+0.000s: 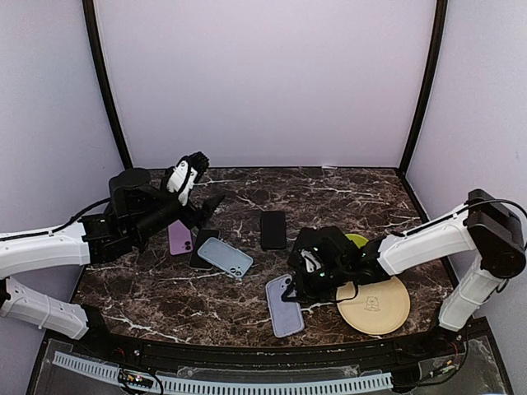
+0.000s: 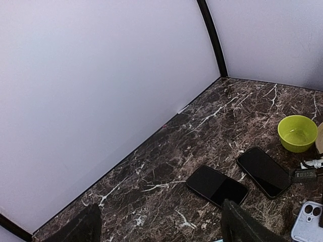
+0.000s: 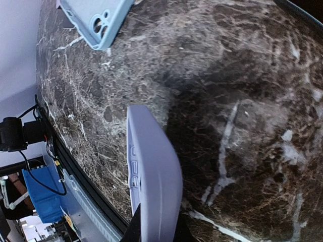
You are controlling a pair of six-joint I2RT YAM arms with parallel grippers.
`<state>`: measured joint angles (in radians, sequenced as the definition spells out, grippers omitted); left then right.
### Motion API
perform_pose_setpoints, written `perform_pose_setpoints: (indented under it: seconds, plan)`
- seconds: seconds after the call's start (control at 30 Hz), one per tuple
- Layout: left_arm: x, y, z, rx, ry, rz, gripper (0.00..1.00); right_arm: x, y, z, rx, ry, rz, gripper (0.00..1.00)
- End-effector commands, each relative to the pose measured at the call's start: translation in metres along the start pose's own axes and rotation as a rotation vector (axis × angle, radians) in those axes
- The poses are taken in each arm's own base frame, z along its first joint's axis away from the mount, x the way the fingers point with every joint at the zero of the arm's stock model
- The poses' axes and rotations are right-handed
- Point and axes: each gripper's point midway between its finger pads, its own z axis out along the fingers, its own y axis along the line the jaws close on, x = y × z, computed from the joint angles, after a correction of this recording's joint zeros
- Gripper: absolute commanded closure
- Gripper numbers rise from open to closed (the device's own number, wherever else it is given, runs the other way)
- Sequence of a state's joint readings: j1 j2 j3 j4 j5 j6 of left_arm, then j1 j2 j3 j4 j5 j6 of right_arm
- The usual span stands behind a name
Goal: Put the phone into the phone case
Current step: Place the phone case at the corner of the board, then pick up the phone from the center of the board.
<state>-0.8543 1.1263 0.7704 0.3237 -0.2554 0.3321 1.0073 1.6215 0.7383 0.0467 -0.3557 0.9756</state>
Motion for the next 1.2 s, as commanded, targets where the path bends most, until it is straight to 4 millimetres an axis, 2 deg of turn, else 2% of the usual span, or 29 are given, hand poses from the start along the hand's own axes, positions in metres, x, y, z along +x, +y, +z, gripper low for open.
perform_pose_setpoints:
  seconds: [0.0, 0.1, 0.23, 0.37, 0.53, 0.57, 0.63, 0.67, 0.7, 0.77, 0.83, 0.9, 1.03, 1.17]
  plan:
    - [-0.014, 0.014, -0.006, -0.053, -0.035, -0.023, 0.17, 0.002, -0.019, 0.000, 0.075, -0.016, 0.057, 0.81]
    - [-0.010, 0.021, -0.005, -0.095, -0.020, -0.028, 0.17, 0.000, -0.035, -0.010, 0.192, -0.038, 0.053, 0.64]
    - [-0.005, 0.035, -0.007, -0.182, -0.006, -0.037, 0.17, -0.014, -0.045, -0.034, 0.358, -0.096, 0.002, 0.50]
    - [0.006, 0.043, -0.002, -0.250, 0.046, -0.029, 0.13, -0.039, -0.036, -0.062, 0.464, -0.199, -0.060, 0.43]
    - [0.034, 0.057, 0.017, -0.331, 0.184, -0.070, 0.02, -0.062, -0.026, -0.079, 0.529, -0.284, -0.120, 0.32]
    - [0.049, 0.066, 0.018, -0.352, 0.245, -0.080, 0.02, -0.065, -0.026, -0.081, 0.546, -0.294, -0.128, 0.27]
    - [0.061, 0.089, 0.021, -0.405, 0.313, -0.190, 0.01, -0.072, -0.024, -0.083, 0.567, -0.314, -0.147, 0.15]
    - [0.072, 0.093, 0.025, -0.415, 0.337, -0.293, 0.01, -0.075, -0.023, -0.084, 0.574, -0.323, -0.155, 0.08]
    - [0.086, 0.107, 0.021, -0.457, 0.387, -0.381, 0.01, -0.077, -0.023, -0.085, 0.582, -0.330, -0.164, 0.03]
    - [0.108, 0.117, 0.020, -0.491, 0.456, -0.472, 0.01, -0.082, -0.022, -0.084, 0.594, -0.343, -0.184, 0.02]
    - [0.127, 0.117, 0.022, -0.506, 0.517, -0.515, 0.01, -0.084, -0.022, -0.082, 0.601, -0.347, -0.199, 0.01]
    - [0.154, 0.109, 0.028, -0.499, 0.603, -0.585, 0.01, -0.087, -0.021, -0.079, 0.602, -0.345, -0.218, 0.01]
    - [0.205, 0.108, 0.027, -0.539, 0.752, -0.783, 0.01, -0.089, -0.020, -0.073, 0.597, -0.342, -0.241, 0.01]
    - [0.239, 0.106, 0.034, -0.558, 0.842, -0.829, 0.01, -0.089, -0.023, -0.072, 0.601, -0.342, -0.250, 0.02]
